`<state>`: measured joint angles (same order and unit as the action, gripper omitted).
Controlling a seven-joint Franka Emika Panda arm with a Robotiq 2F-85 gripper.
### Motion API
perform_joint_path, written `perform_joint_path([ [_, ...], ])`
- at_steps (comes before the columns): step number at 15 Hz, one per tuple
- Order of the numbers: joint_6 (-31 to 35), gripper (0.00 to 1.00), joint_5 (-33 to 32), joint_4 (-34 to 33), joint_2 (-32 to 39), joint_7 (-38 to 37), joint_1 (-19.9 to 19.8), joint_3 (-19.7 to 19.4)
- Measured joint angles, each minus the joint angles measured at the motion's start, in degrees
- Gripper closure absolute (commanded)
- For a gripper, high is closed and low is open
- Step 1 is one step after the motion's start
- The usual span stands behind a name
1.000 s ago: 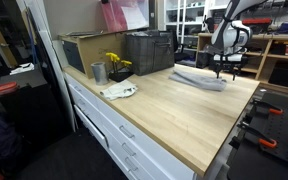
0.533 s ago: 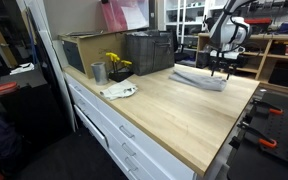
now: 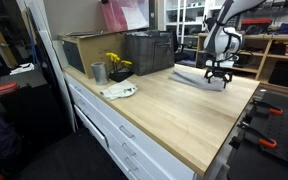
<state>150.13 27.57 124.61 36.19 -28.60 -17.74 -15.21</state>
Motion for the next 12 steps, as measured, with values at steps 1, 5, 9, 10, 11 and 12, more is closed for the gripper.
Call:
perform_joint_path([
  [1,0.4,0.25,-0.1,-0.1,0.3,0.0,0.4,-0.2],
  [5,0.4,0.47,-0.4,0.0,0.4,-0.1,1.4,-1.1],
  [9,0.8,0.78,-2.0,0.0,0.4,-0.1,2.6,-1.3],
  [10,0.8,0.85,-2.7,0.0,0.4,-0.1,3.0,-1.4],
  [11,0.8,0.94,-3.6,0.0,0.3,-0.1,3.5,-1.6],
  [12,0.8,0.99,-4.8,0.0,0.2,-0.1,4.3,-1.8],
])
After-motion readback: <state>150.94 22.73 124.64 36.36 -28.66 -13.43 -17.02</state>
